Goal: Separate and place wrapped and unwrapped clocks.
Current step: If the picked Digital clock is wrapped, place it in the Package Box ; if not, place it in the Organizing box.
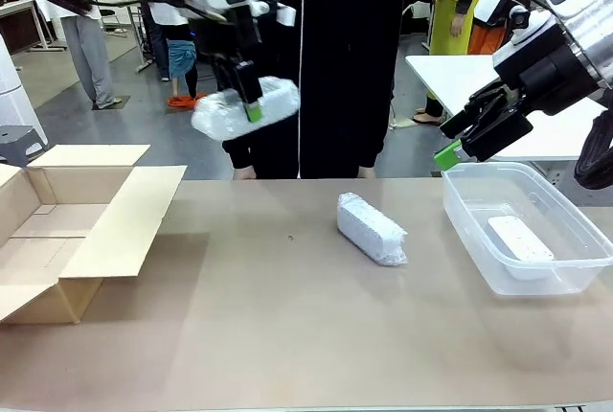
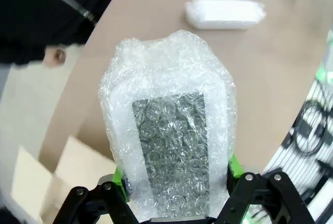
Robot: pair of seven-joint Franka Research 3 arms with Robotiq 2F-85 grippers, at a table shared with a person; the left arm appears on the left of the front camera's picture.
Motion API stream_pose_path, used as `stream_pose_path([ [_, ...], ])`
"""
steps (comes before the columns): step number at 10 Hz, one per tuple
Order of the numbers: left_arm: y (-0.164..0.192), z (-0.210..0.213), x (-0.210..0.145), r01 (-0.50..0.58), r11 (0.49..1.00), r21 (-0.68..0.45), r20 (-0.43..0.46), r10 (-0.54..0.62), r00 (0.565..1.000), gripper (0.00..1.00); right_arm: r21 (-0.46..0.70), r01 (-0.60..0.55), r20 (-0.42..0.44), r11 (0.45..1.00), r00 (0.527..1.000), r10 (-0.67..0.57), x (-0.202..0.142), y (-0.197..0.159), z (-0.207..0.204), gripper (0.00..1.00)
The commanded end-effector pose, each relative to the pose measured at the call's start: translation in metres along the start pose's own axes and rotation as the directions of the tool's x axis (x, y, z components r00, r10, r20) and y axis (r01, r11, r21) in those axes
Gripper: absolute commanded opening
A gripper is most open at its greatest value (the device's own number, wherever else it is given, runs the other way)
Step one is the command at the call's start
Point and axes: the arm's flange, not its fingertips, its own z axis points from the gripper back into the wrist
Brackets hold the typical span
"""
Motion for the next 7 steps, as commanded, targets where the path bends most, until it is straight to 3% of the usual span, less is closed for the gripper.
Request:
stream_pose_path([
  [1,0.010,0.014,-0.068,-0.269,0.963,0.028,0.102,0.265,0.959,0.81,0.024,-0.005,0.019,1.000,1.000,0.004,0.000,-0.001,-0.001,1.00],
  [3,0.022,0.013,-0.140,-0.492,0.868,0.070,0.140,0.480,0.866,0.81,0.024,-0.005,0.019,1.000,1.000,0.004,0.000,-0.001,-0.001,1.00],
  [4,0.031,0.007,-0.177,-0.546,0.833,0.090,0.116,0.535,0.837,0.81,0.024,-0.005,0.019,1.000,1.000,0.004,0.000,-0.001,-0.001,1.00],
  [7,0.061,-0.008,-0.253,-0.601,0.792,0.111,0.111,0.591,0.799,0.81,0.024,-0.005,0.019,1.000,1.000,0.004,0.000,-0.001,-0.001,1.00],
])
